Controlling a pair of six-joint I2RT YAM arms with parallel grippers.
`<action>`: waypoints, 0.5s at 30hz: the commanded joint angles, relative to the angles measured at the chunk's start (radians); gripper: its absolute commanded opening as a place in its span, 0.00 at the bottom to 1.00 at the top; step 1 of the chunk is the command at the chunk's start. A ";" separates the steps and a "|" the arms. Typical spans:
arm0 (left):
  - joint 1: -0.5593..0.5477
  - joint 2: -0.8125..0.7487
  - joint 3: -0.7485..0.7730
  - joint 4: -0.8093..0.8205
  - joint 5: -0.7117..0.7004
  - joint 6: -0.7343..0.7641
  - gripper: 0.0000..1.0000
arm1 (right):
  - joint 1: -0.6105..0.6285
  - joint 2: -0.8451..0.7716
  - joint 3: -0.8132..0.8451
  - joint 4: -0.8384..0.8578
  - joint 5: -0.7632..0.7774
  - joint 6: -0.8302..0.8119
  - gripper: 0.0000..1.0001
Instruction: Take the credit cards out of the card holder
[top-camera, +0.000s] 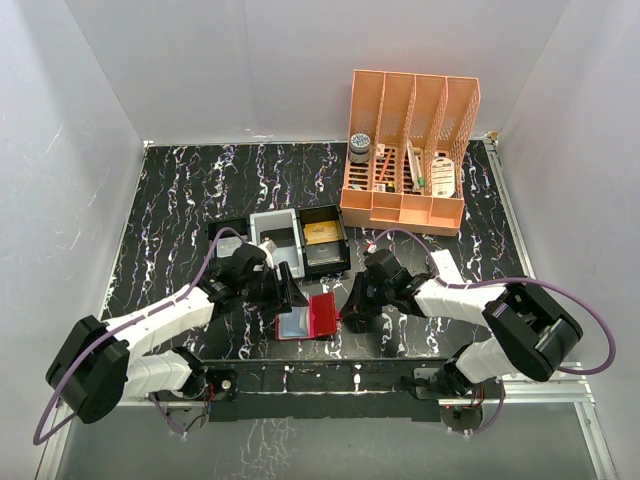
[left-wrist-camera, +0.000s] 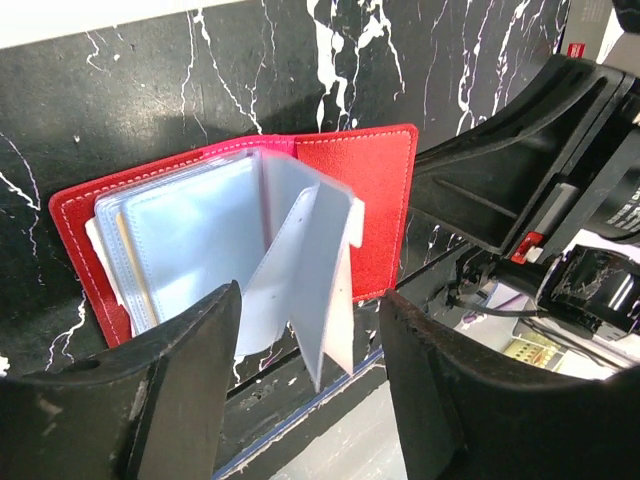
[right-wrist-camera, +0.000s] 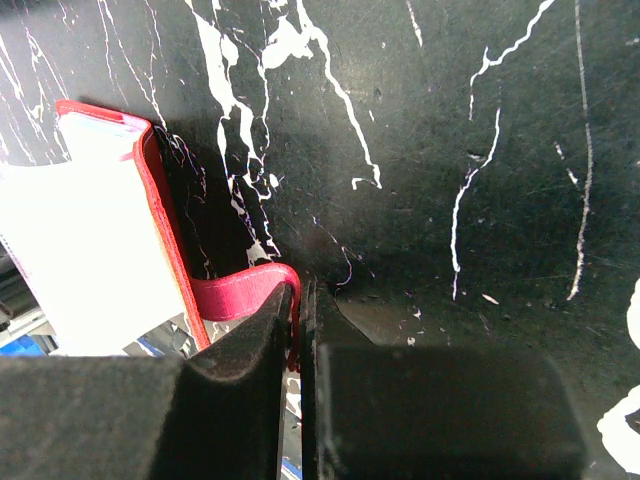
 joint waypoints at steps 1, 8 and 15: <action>-0.007 -0.017 0.045 -0.100 -0.047 0.021 0.57 | -0.006 0.014 0.022 -0.016 0.034 -0.009 0.00; -0.007 -0.031 -0.014 0.052 0.048 -0.014 0.56 | -0.005 0.017 0.022 -0.016 0.033 -0.009 0.00; -0.017 0.083 -0.032 0.303 0.223 -0.063 0.51 | -0.006 0.015 0.022 -0.011 0.025 -0.006 0.00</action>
